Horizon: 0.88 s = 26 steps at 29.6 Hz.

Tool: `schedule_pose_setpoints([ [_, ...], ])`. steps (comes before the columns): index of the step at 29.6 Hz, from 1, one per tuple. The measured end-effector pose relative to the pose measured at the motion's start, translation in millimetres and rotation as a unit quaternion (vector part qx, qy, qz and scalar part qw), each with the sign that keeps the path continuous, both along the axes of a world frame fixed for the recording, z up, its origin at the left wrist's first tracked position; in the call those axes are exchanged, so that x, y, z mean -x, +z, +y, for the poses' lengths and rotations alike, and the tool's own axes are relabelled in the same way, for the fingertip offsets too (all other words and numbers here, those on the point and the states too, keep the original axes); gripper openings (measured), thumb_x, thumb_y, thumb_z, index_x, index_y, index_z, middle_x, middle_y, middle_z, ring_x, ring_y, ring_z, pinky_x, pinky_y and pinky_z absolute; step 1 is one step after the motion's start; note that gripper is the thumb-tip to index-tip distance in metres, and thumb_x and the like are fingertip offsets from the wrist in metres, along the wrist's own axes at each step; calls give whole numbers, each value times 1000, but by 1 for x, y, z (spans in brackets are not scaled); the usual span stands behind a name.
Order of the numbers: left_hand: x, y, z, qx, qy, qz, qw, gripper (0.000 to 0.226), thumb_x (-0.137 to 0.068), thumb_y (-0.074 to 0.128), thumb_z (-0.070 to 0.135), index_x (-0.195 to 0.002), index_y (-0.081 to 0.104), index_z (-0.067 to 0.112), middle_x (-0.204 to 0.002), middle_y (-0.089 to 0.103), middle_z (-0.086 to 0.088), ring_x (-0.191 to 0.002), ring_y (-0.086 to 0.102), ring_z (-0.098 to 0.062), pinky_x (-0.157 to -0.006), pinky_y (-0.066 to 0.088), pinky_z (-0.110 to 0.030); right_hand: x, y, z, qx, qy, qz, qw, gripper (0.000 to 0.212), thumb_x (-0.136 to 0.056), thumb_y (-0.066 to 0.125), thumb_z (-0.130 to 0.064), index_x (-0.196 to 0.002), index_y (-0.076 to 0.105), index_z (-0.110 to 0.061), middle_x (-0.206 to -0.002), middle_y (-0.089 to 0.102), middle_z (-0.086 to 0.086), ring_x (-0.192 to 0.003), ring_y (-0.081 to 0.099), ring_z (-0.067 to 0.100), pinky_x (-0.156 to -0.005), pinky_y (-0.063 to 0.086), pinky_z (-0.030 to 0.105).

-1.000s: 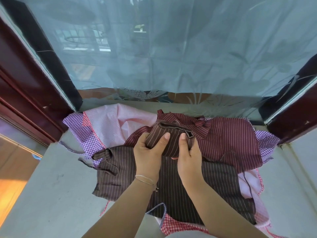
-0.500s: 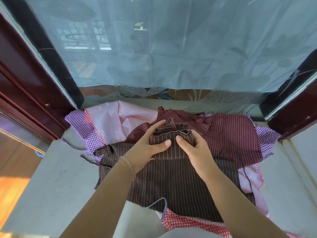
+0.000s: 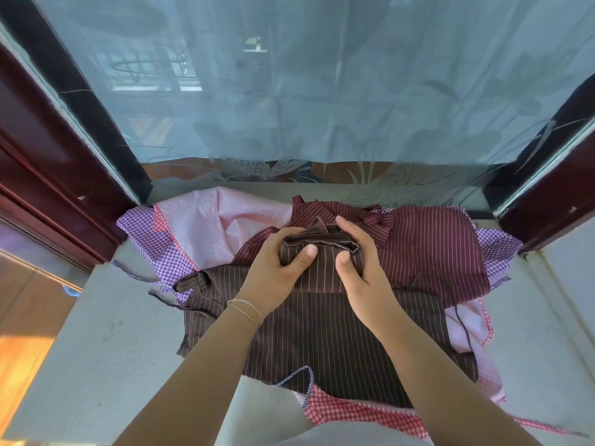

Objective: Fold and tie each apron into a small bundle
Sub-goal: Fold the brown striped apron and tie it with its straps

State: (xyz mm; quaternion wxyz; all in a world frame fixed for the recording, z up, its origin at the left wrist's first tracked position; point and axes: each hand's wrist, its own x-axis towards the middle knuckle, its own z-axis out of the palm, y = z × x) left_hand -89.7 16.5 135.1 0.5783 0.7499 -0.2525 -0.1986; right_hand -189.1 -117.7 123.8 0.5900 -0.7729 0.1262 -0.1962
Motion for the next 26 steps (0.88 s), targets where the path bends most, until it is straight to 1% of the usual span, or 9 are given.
schedule_pose_setpoints([
  [2, 2, 2, -2, -19, 20, -28, 999, 42, -72, 57, 66, -100, 56, 34, -102, 64, 3, -96, 61, -11, -87, 52, -36, 0, -3, 1, 22, -40, -18, 999, 44, -84, 40, -74, -120, 47, -50, -126, 52, -2, -118, 52, 11, -101, 44, 36],
  [5, 1, 10, -2, -14, -9, 29, 999, 33, -77, 69, 53, -99, 53, 35, -98, 64, 4, -91, 63, -15, -84, 54, -33, 0, -6, 2, 38, -89, -59, 994, 40, -88, 41, -68, -112, 47, -37, -112, 54, -6, -104, 53, 0, -92, 42, 18],
  [8, -9, 12, 5, 0, -64, 188, 980, 74, -67, 80, 34, -131, 43, 32, -118, 60, 6, -105, 63, -12, -94, 52, -34, 1, -9, -2, 104, -86, -99, 986, 34, -96, 42, -49, -117, 48, -23, -114, 50, -8, -109, 50, 0, -96, 37, 14],
  [9, -12, 12, 7, -16, -75, 186, 980, 81, -65, 84, 32, -134, 43, 28, -120, 61, 5, -107, 63, -12, -96, 51, -37, 3, -8, -4, 109, -68, -94, 987, 36, -96, 42, -49, -118, 49, -22, -114, 51, -7, -110, 50, 1, -97, 36, 14],
  [14, -12, 18, 8, -125, -63, -86, 986, 46, -71, 82, 30, -110, 57, 29, -101, 66, 14, -97, 62, -3, -93, 50, -32, -2, 5, -16, 140, -31, 26, 989, 49, -85, 47, -68, -116, 48, -30, -116, 45, -7, -115, 46, 9, -98, 37, 21],
  [17, -4, 25, 6, -120, -60, -157, 978, 42, -74, 80, 27, -104, 53, 41, -94, 63, 23, -93, 59, 4, -88, 49, -23, -11, 22, -22, 163, 20, 116, 980, 25, -86, 58, -51, -98, 57, -29, -107, 50, -10, -102, 48, -3, -87, 35, 13],
  [19, -1, 26, 6, -116, -46, -192, 973, 42, -75, 79, 26, -106, 54, 40, -93, 63, 23, -91, 59, 4, -86, 49, -20, -14, 33, -26, 163, 9, 100, 982, 12, -90, 61, -36, -87, 63, -25, -98, 57, -9, -91, 53, -4, -78, 38, 10],
  [22, 0, 27, 8, -102, -12, -206, 973, 45, -76, 79, 27, -98, 46, 50, -86, 58, 29, -86, 57, 11, -80, 45, -8, -14, 42, -28, -22, -10, 43, 999, 13, -93, 58, -19, -95, 68, -11, -95, 70, 3, -89, 66, 11, -82, 52, 24],
  [26, -2, 24, 9, -112, 5, -197, 974, 46, -77, 78, 26, -101, 44, 47, -88, 57, 30, -89, 57, 5, -82, 45, -11, -14, 53, -29, -282, -11, -30, 959, 12, -90, 55, -16, -95, 65, -9, -86, 70, 1, -88, 66, 14, -90, 51, 31],
])
